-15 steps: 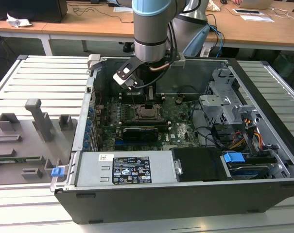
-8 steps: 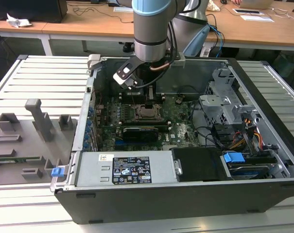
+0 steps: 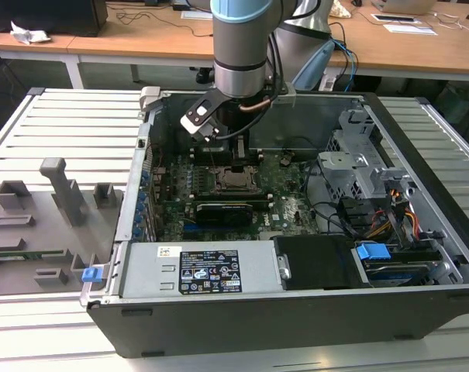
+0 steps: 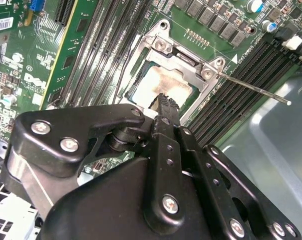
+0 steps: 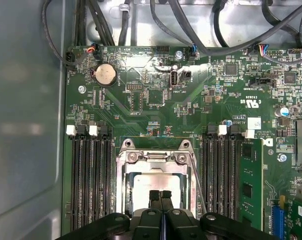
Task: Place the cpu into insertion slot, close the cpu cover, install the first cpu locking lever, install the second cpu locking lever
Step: 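Install the first cpu locking lever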
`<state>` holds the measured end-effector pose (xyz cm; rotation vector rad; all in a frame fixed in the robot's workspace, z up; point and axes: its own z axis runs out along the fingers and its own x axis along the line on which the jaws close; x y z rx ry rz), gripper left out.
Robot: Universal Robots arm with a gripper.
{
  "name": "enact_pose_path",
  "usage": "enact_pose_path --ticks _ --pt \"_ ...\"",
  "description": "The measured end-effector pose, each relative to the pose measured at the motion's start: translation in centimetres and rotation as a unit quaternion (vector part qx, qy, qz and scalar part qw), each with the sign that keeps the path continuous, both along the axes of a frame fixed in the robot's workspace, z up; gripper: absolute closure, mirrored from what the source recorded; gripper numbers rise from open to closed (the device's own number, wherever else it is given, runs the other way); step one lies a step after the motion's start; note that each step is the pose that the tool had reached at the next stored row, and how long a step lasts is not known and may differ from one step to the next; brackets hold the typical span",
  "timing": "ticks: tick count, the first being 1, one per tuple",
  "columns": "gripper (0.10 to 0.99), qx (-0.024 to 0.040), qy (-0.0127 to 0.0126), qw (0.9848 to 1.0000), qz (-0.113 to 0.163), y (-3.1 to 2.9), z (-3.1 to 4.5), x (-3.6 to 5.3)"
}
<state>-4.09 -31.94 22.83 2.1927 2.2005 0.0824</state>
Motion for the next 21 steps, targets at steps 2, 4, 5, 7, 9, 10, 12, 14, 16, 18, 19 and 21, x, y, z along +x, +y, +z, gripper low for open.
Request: enact_pose_path --ticks 2,4,5,7,9,10,12,14,16,18,19,21 --pt "0.98 0.0 0.0 1.0 0.0 0.0 0.08 0.0" --pt "0.98 0.0 0.0 1.0 0.0 0.0 0.19 0.0" --pt "0.98 0.0 0.0 1.0 0.0 0.0 0.22 0.0" --pt "0.98 0.0 0.0 1.0 0.0 0.0 0.32 0.0" --pt "0.98 -0.0001 0.0 1.0 0.0 0.0 0.43 0.0" --pt "0.98 -0.0001 0.0 1.0 0.0 0.0 0.48 0.0" --pt "0.98 -0.0003 0.0 1.0 0.0 0.0 0.61 0.0" --pt "0.98 -0.0002 0.0 1.0 0.0 0.0 0.65 0.0" --pt "0.98 -0.0003 0.0 1.0 0.0 0.0 0.71 0.0" --pt "0.98 -0.0003 0.0 1.0 0.0 0.0 0.76 0.0" --pt "0.98 -0.0003 0.0 1.0 0.0 0.0 0.81 0.0" --pt "0.98 -0.0003 0.0 1.0 0.0 0.0 0.86 0.0"
